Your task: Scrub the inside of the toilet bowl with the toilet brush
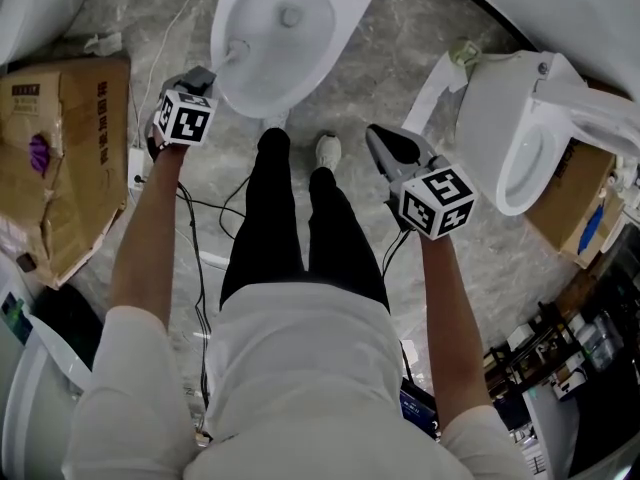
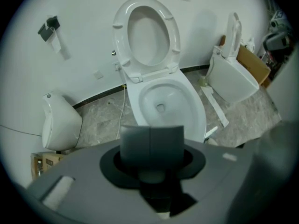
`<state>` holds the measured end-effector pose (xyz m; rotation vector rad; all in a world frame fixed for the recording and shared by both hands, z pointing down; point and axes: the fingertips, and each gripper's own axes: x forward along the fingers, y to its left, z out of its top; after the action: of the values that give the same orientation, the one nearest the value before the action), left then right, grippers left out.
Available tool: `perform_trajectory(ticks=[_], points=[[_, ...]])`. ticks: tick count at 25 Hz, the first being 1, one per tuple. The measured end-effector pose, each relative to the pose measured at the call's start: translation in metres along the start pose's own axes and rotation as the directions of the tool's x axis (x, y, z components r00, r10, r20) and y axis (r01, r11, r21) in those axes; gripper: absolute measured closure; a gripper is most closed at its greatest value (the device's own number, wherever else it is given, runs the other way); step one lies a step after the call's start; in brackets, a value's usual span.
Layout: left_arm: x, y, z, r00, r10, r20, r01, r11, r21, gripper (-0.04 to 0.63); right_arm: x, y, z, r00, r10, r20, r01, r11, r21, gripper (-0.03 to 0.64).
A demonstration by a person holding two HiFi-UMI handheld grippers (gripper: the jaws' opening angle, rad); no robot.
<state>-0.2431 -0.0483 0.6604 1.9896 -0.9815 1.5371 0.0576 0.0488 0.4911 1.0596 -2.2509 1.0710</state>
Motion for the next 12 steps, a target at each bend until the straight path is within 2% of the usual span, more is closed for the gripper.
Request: perform_trajectory(ticks=[12], points=[[-0.012, -0.041, -0.041, 0.999, -0.031, -0.043, 0.032, 0.999, 0.026, 0.439, -0.014, 0.005, -0.011, 1.000, 0.005, 0.000, -0.005, 1.000, -0.025, 0.617]])
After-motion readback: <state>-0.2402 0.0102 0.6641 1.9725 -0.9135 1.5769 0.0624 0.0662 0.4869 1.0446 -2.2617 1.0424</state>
